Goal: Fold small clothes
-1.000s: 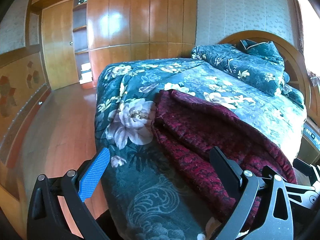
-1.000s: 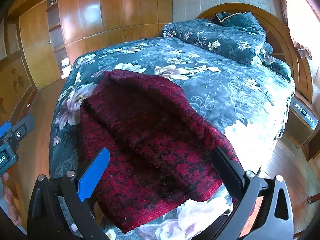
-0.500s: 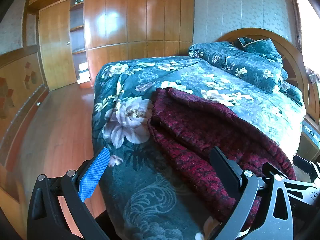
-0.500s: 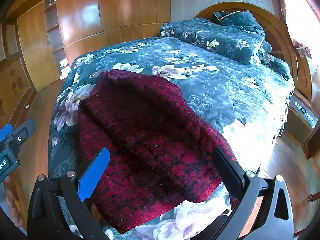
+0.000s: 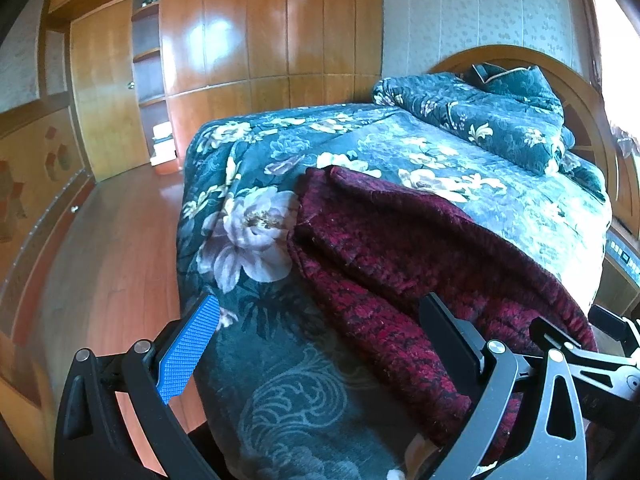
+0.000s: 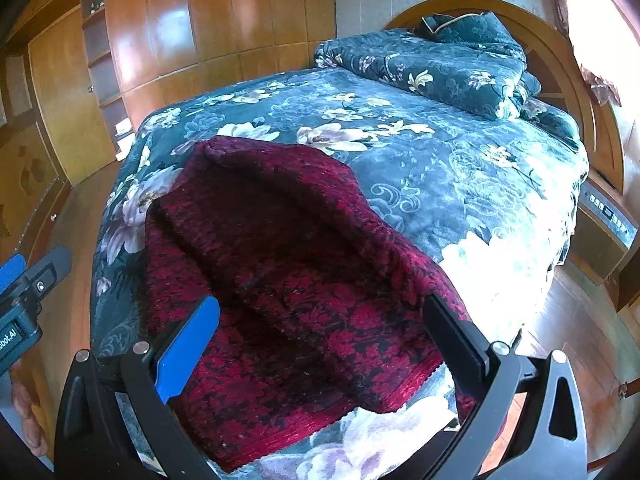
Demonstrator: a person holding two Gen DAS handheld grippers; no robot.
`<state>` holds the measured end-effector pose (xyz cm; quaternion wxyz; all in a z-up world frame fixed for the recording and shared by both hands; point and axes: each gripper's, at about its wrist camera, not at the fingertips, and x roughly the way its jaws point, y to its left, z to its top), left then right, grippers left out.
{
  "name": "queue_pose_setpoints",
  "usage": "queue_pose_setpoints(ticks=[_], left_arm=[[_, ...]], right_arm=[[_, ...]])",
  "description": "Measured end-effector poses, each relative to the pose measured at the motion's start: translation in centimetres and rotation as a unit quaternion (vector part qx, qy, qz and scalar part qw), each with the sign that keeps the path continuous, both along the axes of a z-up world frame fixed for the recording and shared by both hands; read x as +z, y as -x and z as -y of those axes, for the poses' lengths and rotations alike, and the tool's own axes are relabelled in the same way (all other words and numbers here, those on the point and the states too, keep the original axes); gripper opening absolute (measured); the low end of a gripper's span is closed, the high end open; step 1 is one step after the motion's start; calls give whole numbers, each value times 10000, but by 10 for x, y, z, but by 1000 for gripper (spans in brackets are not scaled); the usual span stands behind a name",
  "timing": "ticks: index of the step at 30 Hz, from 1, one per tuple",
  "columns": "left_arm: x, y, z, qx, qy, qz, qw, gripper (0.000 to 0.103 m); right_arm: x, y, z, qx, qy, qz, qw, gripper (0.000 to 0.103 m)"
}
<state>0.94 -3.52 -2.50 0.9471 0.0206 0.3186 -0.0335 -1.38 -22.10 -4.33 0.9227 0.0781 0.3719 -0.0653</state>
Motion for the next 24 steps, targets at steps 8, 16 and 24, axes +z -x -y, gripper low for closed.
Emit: queue_pose_setpoints(ticks=[8, 16, 24], left_arm=[[-12, -11, 11, -200, -27, -246, 9995, 99], [-26, -22, 29, -573, -96, -553, 9968, 99], [-58, -42, 44, -1185, 280, -1493, 9813, 98]], right_arm=[[0, -4, 25, -26, -40, 4, 10000, 101], [-8, -6, 58, 280, -52, -223, 9993, 101], [-34, -6, 82, 633, -129, -751, 9951, 78]])
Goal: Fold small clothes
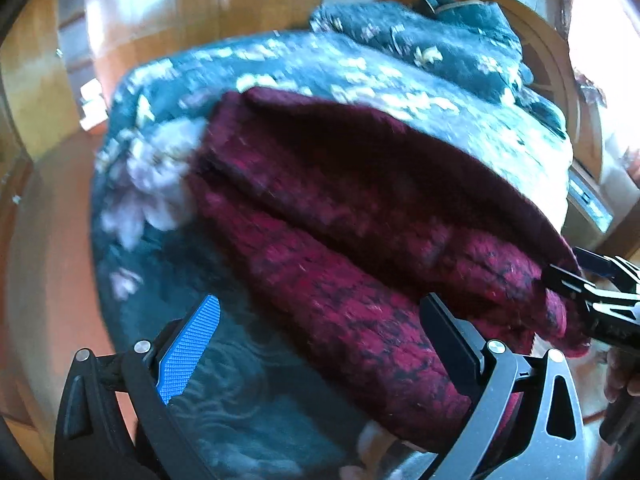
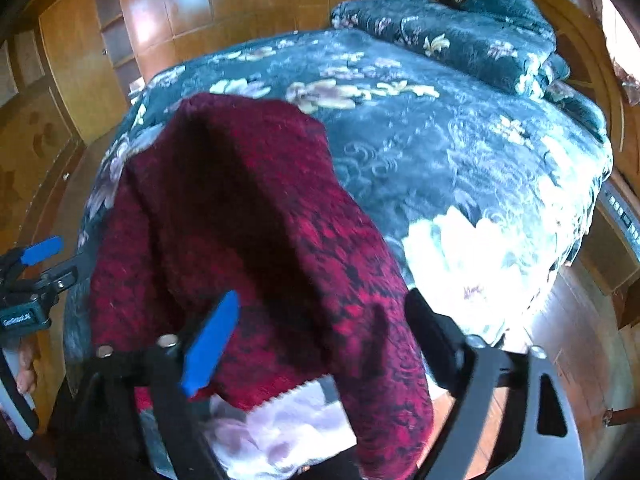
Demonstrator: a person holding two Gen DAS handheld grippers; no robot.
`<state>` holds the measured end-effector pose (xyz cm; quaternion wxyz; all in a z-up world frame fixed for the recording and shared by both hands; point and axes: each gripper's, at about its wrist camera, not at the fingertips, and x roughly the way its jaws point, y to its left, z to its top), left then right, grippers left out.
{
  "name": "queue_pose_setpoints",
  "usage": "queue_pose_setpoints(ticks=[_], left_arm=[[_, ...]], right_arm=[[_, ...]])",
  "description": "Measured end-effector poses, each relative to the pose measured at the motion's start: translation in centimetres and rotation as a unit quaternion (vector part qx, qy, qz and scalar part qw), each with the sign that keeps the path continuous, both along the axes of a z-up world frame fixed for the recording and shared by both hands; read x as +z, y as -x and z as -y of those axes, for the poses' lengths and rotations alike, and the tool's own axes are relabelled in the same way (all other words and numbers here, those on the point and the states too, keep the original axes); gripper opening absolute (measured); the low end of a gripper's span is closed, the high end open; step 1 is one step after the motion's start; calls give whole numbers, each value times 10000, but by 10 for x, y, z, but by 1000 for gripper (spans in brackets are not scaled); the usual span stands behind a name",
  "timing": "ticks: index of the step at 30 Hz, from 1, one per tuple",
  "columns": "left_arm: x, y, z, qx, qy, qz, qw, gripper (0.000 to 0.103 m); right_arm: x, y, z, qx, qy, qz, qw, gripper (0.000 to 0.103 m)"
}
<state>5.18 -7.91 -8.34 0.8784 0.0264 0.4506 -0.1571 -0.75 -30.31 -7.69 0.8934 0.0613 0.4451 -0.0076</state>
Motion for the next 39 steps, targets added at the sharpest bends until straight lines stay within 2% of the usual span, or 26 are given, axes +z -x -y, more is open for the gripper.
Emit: queue_pose_setpoints(ticks=[2, 4, 5, 7, 8, 9, 11, 12, 14, 15, 17, 20, 22, 27, 29, 30, 31, 32, 33, 34, 36, 39], left_arm=[[-11, -4, 2, -152, 278, -396, 9987, 84], [-23, -10, 5, -238, 479, -724, 9959, 82], [-25, -10, 6, -244, 520, -770, 9954, 82], [-26, -10, 7, -258, 669, -755, 9946, 82], [-26, -11, 7, -269, 761, -762, 9938, 81], [-27, -12, 8, -260, 849, -770, 9931, 78], [-30, -17, 8, -216, 856, -839, 9926, 67], [-32, -18, 10, -213, 832, -861, 9926, 65], [-35, -20, 14, -217, 662, -764, 9946, 40], [-36, -20, 15, -214, 528, -717, 9958, 35], [-36, -24, 10, -178, 614, -694, 9955, 22], [-31, -26, 1, -161, 778, -689, 9945, 13], [-28, -25, -5, -152, 885, -671, 9937, 11], [-9, -16, -28, -127, 1142, -542, 9919, 8], [1, -13, -41, -100, 1230, -476, 9912, 8], [5, -13, -49, -66, 1233, -456, 9913, 8], [8, -13, -59, -7, 1262, -459, 9909, 7], [9, -13, -66, 36, 1286, -468, 9906, 7], [11, -12, -74, 95, 1285, -466, 9906, 7], [12, -11, -81, 140, 1274, -462, 9907, 7], [11, -10, -98, 280, 1218, -480, 9910, 7], [9, -10, -120, 464, 1146, -504, 9910, 7]], right_arm=[[-3, 2, 6, 87, -44, -86, 9999, 73], [-4, 3, 12, 200, -143, -154, 9996, 55], [-5, 3, 16, 255, -209, -192, 9993, 51], [-6, 4, 22, 303, -345, -262, 9986, 36], [-6, 4, 25, 305, -417, -294, 9982, 34], [-4, 5, 31, 291, -549, -291, 9976, 30], [-1, 5, 39, 304, -726, -281, 9965, 21], [1, 3, 41, 299, -688, -287, 9968, 16], [5, 0, 47, 196, -398, -278, 9986, 13], [11, -2, 52, 115, -335, -197, 9992, 12], [26, -11, 70, -187, -105, 59, 9998, 11], [42, -34, 97, -646, 296, 274, 9971, 11], [50, -60, 116, -935, 572, 358, 9933, 11], [53, -129, 152, -1568, 1079, 235, 9814, 11], [53, -149, 164, -1779, 1190, 166, 9767, 12], [52, -159, 168, -1817, 1193, 110, 9760, 19], [49, -167, 173, -1859, 1179, 49, 9755, 35], [48, -170, 176, -1910, 1166, 49, 9746, 47], [48, -169, 178, -1968, 1157, 112, 9735, 68], [48, -166, 177, -1980, 1161, 196, 9731, 77], [47, -152, 169, -1872, 1075, 315, 9759, 82], [37, -115, 150, -1217, 438, 234, 9913, 83]])
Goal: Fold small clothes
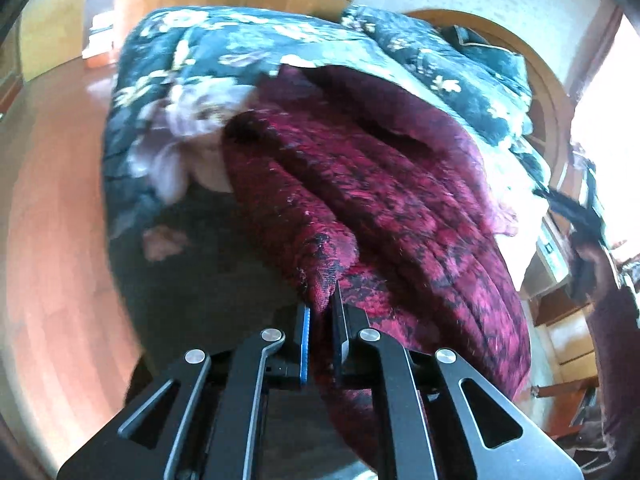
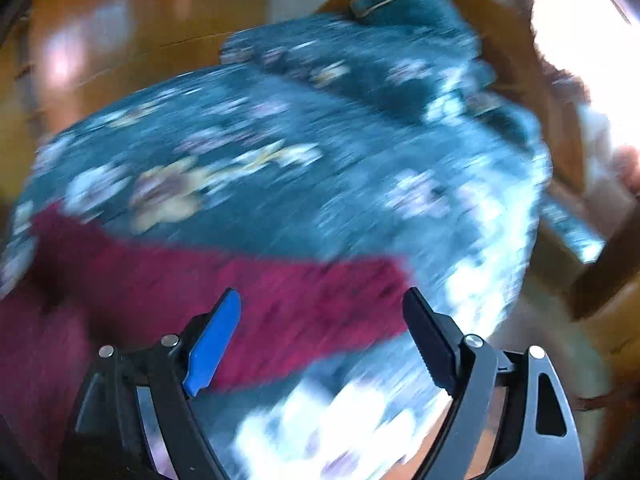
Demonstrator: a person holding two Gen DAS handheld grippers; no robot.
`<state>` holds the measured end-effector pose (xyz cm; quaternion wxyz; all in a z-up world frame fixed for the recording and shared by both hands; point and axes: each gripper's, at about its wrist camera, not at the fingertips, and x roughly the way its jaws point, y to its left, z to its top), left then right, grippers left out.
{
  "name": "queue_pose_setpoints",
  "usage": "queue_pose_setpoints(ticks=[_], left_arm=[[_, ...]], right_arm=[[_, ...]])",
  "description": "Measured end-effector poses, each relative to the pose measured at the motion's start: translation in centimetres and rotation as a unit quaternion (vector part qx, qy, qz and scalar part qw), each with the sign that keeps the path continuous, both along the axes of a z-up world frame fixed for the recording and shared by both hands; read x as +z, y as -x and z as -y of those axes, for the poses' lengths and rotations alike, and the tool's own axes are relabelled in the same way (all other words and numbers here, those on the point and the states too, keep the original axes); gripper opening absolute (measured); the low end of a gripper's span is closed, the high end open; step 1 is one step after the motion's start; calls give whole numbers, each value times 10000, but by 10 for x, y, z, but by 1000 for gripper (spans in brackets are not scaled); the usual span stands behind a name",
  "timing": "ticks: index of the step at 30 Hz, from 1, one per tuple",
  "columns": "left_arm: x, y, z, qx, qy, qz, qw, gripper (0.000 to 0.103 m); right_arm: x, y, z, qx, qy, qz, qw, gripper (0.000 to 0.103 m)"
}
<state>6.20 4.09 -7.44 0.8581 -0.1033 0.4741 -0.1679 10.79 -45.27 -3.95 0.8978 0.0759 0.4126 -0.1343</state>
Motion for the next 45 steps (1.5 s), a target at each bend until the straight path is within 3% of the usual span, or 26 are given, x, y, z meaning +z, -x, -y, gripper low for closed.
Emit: queue_pose_setpoints(ticks=[4, 7, 11, 14, 16, 18, 20, 22, 23, 24, 25, 26, 29, 31, 34, 37, 38, 39, 40, 41, 43, 45], left_arm=[[8, -3, -34, 280, -174, 130, 9994, 6], [13, -3, -58, 510, -269, 179, 9982, 6], [15, -1, -77, 666, -552, 241, 9960, 6], [5, -4, -94, 865, -815, 155, 9928, 6], [-11, -9, -101, 934, -930, -61, 9913, 6], [-19, -9, -102, 872, -759, -260, 9930, 8], [-15, -3, -94, 909, -941, -87, 9914, 11], [-3, 5, -90, 911, -974, 155, 9909, 11], [2, 8, -91, 916, -905, 211, 9915, 17], [8, 12, -91, 902, -740, 273, 9928, 25], [12, 13, -89, 868, -590, 325, 9940, 42], [18, 19, -84, 755, -379, 428, 9955, 52], [29, 37, -54, 114, 1, 635, 9979, 54], [28, 46, -24, -534, 290, 548, 9966, 67], [17, 55, 15, -1140, 98, 463, 9924, 71], [-19, 59, 56, -1566, -783, 125, 9845, 69], [-28, 60, 63, -1594, -1035, 102, 9817, 50], [-33, 63, 66, -1610, -1266, 176, 9786, 45], [-31, 66, 63, -1633, -1198, 301, 9788, 26], [-26, 68, 54, -1571, -1143, 365, 9803, 14], [-10, 64, 25, -1331, -711, 422, 9877, 13], [7, 60, -10, -946, -538, 558, 9925, 13]], right_arm=[[-23, 51, -42, 991, -840, -221, 9913, 85], [-53, 77, -70, 1553, -2246, -466, 9609, 86], [-86, 91, -109, 1634, -2656, -717, 9474, 86], [-96, 90, -128, 1569, -3165, -645, 9333, 86], [-100, 87, -137, 1641, -3706, -617, 9121, 86], [-105, 80, -150, 1734, -4189, -758, 8881, 86], [-103, 77, -164, 1905, -4329, -788, 8776, 85], [-98, 78, -175, 2040, -4144, -849, 8829, 69], [-92, 80, -181, 2113, -3809, -878, 8958, 62], [-89, 80, -185, 2141, -3643, -901, 9018, 48], [-85, 82, -187, 2172, -3475, -924, 9075, 33], [-82, 85, -186, 2158, -3350, -921, 9125, 29], [-63, 101, -188, 2243, -2959, -830, 9248, 25], [-52, 114, -188, 2402, -2665, -764, 9303, 23], [-43, 141, -191, 2505, -2290, -763, 9375, 19], [-50, 166, -185, 2518, -2110, -933, 9399, 9], [-56, 177, -182, 2518, -2075, -1061, 9393, 4], [-59, 183, -171, 2501, -2058, -1160, 9390, 0], [-65, 190, -167, 2417, -1969, -1263, 9417, 0], [-73, 195, -161, 2257, -1895, -1374, 9457, 0], [-80, 196, -155, 2049, -1987, -1457, 9473, 0], [-86, 199, -140, 1848, -2163, -1414, 9482, 0]])
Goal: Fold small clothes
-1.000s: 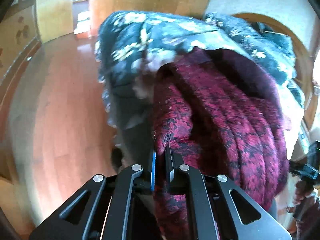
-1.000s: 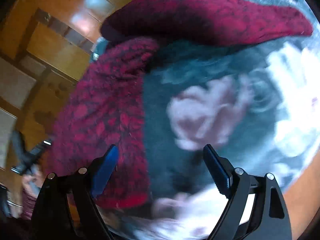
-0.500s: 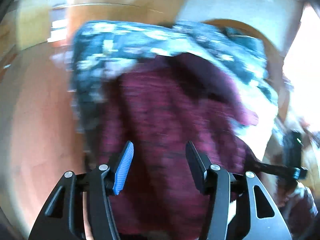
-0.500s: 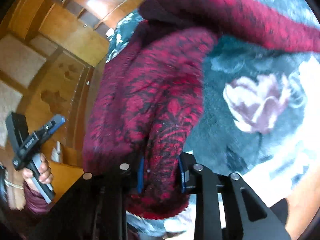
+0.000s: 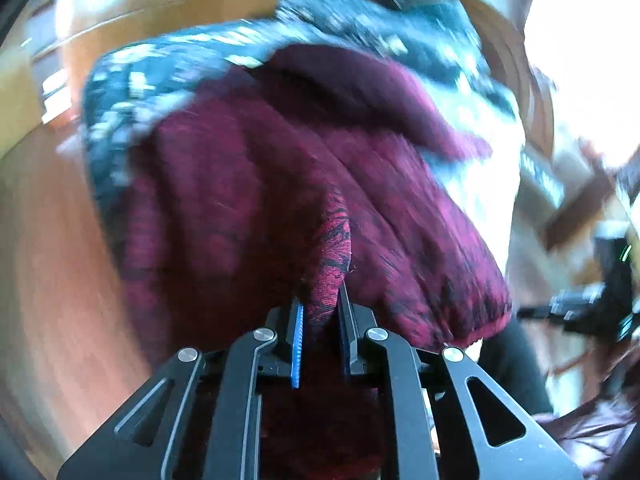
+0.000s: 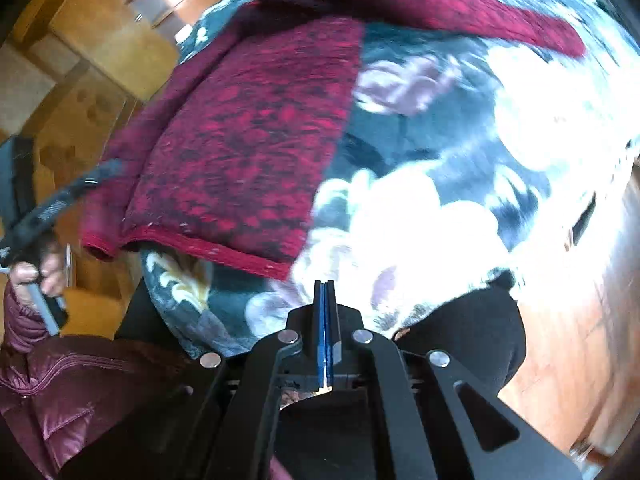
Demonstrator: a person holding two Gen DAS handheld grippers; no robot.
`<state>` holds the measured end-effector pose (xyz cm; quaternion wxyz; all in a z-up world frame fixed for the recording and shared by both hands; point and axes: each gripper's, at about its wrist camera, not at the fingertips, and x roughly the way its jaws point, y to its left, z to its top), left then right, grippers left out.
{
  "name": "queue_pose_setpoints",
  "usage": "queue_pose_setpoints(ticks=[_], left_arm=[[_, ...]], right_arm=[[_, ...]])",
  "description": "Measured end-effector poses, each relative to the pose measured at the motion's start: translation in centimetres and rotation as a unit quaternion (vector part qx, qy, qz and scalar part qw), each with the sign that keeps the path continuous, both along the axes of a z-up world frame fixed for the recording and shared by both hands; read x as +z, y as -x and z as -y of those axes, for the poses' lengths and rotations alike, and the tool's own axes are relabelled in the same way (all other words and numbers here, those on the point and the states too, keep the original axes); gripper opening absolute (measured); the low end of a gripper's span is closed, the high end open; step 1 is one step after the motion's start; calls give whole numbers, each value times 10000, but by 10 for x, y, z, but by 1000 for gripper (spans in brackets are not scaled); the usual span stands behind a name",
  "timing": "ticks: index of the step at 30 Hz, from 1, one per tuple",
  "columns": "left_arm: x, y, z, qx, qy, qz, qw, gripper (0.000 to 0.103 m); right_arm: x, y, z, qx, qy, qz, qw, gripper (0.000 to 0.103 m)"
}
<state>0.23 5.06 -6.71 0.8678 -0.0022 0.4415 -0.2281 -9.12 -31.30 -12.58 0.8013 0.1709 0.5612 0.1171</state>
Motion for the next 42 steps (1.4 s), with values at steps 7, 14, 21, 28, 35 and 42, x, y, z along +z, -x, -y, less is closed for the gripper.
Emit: queue_pose_setpoints(ticks=[7, 14, 21, 28, 35, 42], left_arm=[[39, -43, -136, 1846, -369, 392, 9813, 13], [48, -126, -267, 4052, -874, 351, 9094, 44], [22, -96, -256, 3664, 319, 130, 9298, 80], [-79, -47, -148, 1941, 1464, -1254, 9619, 81], [-98, -31, -82, 1380, 1222, -1363, 9734, 11], [-63, -9, -91, 1017, 730, -978, 9873, 8]], right_arm=[[11, -5, 9, -280, -244, 206, 9991, 44], [18, -28, -1, -512, -231, 303, 9980, 62], [6, -61, -7, -642, -751, 213, 9949, 79], [-19, -89, -10, -698, -1632, -132, 9840, 77], [-2, -97, -33, -230, -1195, 146, 9925, 21], [44, -65, -40, 379, -594, 731, 9948, 17]])
